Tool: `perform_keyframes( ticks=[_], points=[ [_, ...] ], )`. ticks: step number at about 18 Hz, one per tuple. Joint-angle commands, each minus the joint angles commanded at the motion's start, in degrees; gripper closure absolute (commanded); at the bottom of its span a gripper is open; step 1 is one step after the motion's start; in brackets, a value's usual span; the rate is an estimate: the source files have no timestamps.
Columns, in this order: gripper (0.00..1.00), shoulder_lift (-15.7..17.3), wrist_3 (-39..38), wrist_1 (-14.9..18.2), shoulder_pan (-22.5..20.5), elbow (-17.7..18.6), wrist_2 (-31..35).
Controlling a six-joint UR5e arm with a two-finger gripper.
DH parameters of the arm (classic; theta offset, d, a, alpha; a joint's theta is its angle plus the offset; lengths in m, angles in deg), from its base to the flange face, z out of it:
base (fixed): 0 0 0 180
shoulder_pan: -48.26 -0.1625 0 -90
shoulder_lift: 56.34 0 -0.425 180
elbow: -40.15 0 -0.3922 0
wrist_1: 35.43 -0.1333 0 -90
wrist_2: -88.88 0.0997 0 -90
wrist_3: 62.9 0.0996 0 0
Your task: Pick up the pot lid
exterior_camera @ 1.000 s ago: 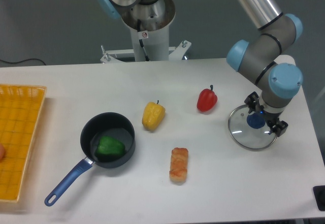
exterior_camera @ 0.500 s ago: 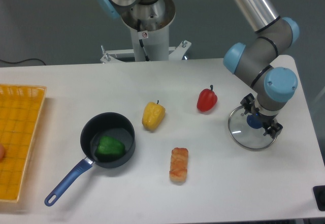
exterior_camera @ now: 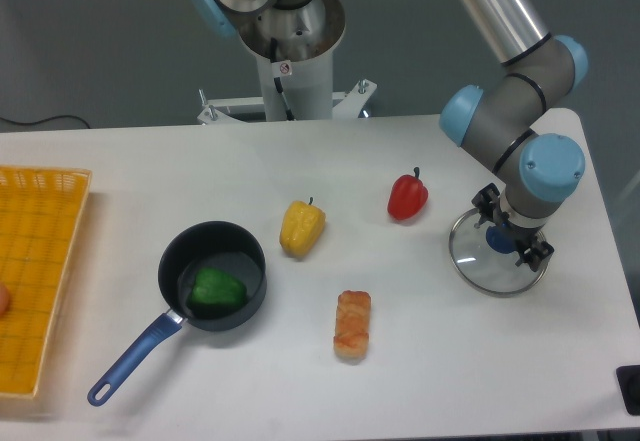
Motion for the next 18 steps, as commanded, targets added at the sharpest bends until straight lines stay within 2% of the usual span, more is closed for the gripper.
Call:
perform_keyframes(
  ticks=[5, 10, 15, 18],
  points=[
    [0.28, 0.0, -0.1, -0.1, -0.1, 0.4, 0.0],
    [0.47, 0.1, -0.1, 0.1, -0.2, 0.5, 0.0],
    [0.59, 0.1, -0.2, 0.1, -0.2, 0.5, 0.0],
    [0.60, 0.1, -0.2, 0.1, -0.2, 0.5, 0.0]
  ],
)
